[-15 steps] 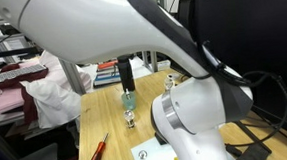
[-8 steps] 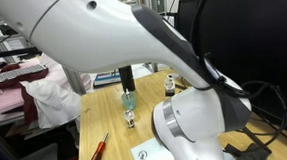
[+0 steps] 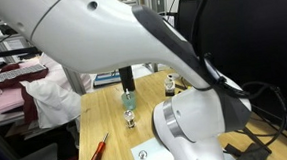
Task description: Put the yellow object on the black stand
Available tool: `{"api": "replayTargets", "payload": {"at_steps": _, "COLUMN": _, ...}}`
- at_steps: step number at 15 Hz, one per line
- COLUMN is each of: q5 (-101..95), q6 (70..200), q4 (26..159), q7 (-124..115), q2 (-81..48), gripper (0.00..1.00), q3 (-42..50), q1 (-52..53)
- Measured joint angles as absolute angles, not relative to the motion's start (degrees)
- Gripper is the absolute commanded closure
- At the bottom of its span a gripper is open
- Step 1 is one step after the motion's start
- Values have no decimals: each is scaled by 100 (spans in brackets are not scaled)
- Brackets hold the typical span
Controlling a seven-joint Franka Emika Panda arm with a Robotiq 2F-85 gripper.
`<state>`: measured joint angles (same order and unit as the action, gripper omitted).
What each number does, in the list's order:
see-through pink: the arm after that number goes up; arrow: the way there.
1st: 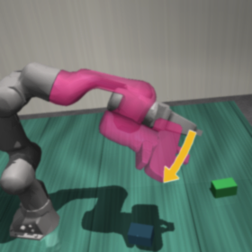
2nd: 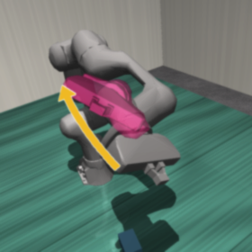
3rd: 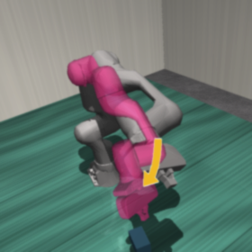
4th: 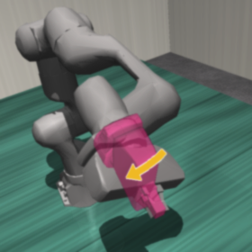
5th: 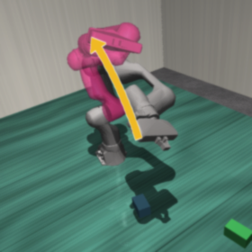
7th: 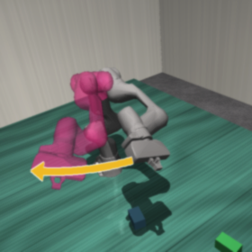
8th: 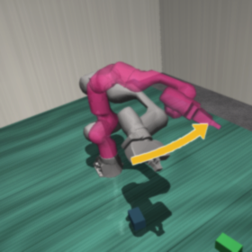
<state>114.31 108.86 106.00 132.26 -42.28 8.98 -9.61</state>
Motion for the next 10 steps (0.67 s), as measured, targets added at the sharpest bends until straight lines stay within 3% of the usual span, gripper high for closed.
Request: {"api": "replayTargets", "payload": {"at_steps": 10, "q5": 11398, "q6": 10891, "q4": 10621, "q7": 13077, "q2": -4250, "gripper": 0, "q3": 992, "q1": -961}}
